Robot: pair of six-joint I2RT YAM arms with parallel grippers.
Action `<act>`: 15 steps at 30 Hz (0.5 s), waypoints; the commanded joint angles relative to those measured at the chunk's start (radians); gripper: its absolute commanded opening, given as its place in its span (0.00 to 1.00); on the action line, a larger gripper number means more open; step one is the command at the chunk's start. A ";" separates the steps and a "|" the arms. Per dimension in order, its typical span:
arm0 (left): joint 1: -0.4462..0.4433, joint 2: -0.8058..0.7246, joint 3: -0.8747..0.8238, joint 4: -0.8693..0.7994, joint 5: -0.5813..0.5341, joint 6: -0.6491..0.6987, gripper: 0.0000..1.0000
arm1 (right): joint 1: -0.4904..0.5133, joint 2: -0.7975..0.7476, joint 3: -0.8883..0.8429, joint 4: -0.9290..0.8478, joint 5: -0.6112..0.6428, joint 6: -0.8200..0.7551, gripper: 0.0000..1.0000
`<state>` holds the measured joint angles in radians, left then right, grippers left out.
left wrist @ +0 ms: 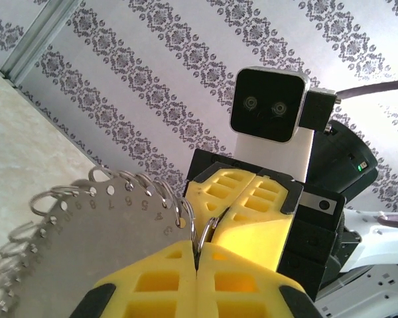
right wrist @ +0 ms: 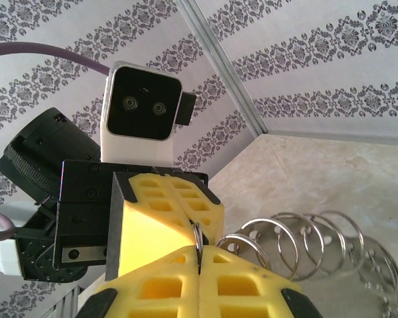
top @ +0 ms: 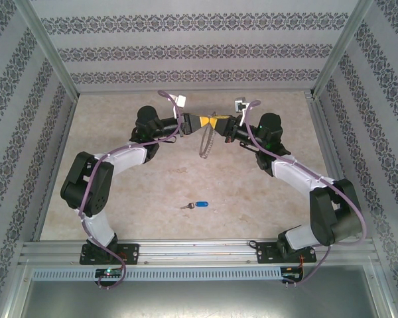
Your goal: Put the keys on the keyring
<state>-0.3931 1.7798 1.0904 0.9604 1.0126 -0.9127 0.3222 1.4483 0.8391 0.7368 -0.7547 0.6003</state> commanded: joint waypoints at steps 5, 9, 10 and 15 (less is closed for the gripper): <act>-0.019 -0.041 -0.006 -0.111 -0.036 0.213 0.00 | -0.063 -0.054 -0.011 -0.011 0.055 0.063 0.49; -0.018 -0.095 -0.024 -0.271 -0.107 0.375 0.00 | -0.098 -0.141 -0.061 -0.147 0.095 0.051 0.59; -0.019 -0.109 -0.030 -0.303 -0.132 0.412 0.00 | -0.102 -0.164 -0.076 -0.202 0.108 0.039 0.61; -0.019 -0.167 -0.070 -0.398 -0.287 0.525 0.00 | -0.092 -0.247 -0.151 -0.414 0.179 -0.016 0.63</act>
<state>-0.4004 1.6726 1.0340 0.6418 0.8425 -0.5274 0.2207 1.2331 0.7383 0.4801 -0.6350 0.6239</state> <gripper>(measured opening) 0.050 0.626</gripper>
